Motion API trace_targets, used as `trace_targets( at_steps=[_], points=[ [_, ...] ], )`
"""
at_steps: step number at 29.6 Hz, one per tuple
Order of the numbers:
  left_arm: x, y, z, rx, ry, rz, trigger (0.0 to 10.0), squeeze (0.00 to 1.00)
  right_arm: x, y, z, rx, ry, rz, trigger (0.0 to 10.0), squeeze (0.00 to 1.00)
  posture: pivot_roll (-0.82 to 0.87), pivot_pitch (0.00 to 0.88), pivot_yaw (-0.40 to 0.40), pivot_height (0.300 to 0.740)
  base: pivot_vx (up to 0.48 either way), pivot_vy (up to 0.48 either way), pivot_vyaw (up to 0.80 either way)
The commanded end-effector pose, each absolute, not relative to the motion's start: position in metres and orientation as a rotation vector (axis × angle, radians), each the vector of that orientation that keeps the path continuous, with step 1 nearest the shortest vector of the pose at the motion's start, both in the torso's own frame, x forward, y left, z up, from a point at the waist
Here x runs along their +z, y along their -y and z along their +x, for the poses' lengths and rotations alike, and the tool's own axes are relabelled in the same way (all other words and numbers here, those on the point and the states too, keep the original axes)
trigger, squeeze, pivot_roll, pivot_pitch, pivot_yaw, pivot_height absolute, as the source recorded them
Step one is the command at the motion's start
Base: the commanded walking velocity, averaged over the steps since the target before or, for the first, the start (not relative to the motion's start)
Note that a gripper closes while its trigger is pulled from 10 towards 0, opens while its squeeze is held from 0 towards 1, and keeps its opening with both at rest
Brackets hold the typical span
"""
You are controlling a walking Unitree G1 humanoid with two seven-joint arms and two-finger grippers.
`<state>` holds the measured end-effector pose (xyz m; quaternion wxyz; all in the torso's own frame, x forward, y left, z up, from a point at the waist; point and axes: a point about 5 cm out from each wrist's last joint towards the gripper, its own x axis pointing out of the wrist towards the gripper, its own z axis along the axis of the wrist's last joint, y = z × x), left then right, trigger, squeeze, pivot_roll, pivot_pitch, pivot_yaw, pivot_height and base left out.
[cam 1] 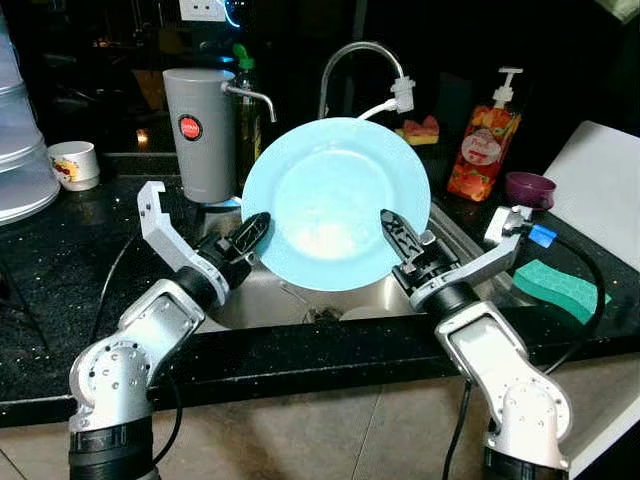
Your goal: Kitchen organization
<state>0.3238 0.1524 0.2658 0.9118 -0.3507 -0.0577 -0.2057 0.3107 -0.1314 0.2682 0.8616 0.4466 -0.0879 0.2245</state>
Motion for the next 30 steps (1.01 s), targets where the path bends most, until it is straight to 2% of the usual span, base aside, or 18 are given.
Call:
trace_targets(
  at_steps=[1, 7, 13, 15, 17, 19, 20, 21, 22, 28, 29, 30],
  points=[
    [0.254, -0.167, 0.33, -0.285, 0.084, -0.704, 10.0, 0.0, 0.263, 0.149, 0.323, 0.286, 0.196, 0.961, 10.0, 0.0, 0.02, 0.057, -0.061, 0.74, 0.0, 0.0, 0.0],
    [0.243, -0.183, 0.332, -0.162, 0.069, -0.684, 10.0, 0.0, 0.251, 0.163, 0.344, 0.135, 0.168, 0.976, 10.0, 0.0, 0.04, 0.05, -0.064, 0.74, 0.0, 0.0, 0.0],
    [0.239, -0.188, 0.331, -0.127, 0.052, -0.661, 10.0, 0.0, 0.247, 0.162, 0.351, 0.117, 0.149, 0.943, 10.0, 0.0, 0.05, 0.049, -0.069, 0.74, 0.0, 0.0, 0.0],
    [0.227, -0.185, 0.332, -0.097, -0.031, -0.453, 10.0, 0.0, 0.237, 0.145, 0.362, 0.132, 0.058, 0.792, 10.0, 0.0, 0.06, 0.043, -0.075, 0.74, 0.0, 0.0, 0.0],
    [0.227, -0.185, 0.332, -0.097, -0.031, -0.453, 10.0, 0.0, 0.237, 0.145, 0.362, 0.132, 0.058, 0.792, 10.0, 0.0, 0.06, 0.043, -0.075, 0.74, 0.0, 0.0, 0.0],
    [0.223, -0.177, 0.331, -0.107, -0.064, -0.349, 10.0, 0.0, 0.226, 0.128, 0.371, 0.124, -0.028, 0.662, 10.0, 0.0, 0.06, 0.042, -0.078, 0.74, 0.0, 0.0, 0.0],
    [0.223, -0.177, 0.331, -0.107, -0.064, -0.349, 10.0, 0.0, 0.226, 0.128, 0.371, 0.124, -0.028, 0.662, 10.0, 0.0, 0.06, 0.042, -0.078, 0.74, 0.0, 0.0, 0.0],
    [0.222, -0.173, 0.33, -0.115, -0.065, -0.337, 10.0, 0.0, 0.224, 0.121, 0.373, 0.128, -0.04, 0.612, 10.0, 0.08, 0.06, 0.041, -0.079, 0.74, 0.0, 0.0, 0.0],
    [0.223, -0.171, 0.33, -0.118, -0.063, -0.325, 10.0, 0.0, 0.224, 0.114, 0.373, 0.144, -0.03, 0.585, 10.0, 1.0, 0.06, 0.041, -0.079, 0.74, 0.0, 0.0, 0.0],
    [0.223, -0.17, 0.33, -0.114, -0.061, -0.309, 10.0, 0.0, 0.234, 0.105, 0.369, 0.207, 0.039, 0.593, 10.0, 1.0, 0.06, 0.045, -0.075, 0.74, 0.0, 0.0, 0.0],
    [0.225, -0.173, 0.331, -0.089, -0.048, -0.281, 10.0, 0.0, 0.248, 0.103, 0.363, 0.269, 0.12, 0.633, 10.0, 0.0, 0.06, 0.048, -0.073, 0.74, 0.0, 0.0, 0.0],
    [0.227, -0.175, 0.331, -0.064, -0.033, -0.256, 10.0, 0.0, 0.26, 0.103, 0.358, 0.309, 0.185, 0.66, 10.0, 0.0, 0.05, 0.05, -0.07, 0.74, 0.0, 0.0, 0.0]
  ],
)
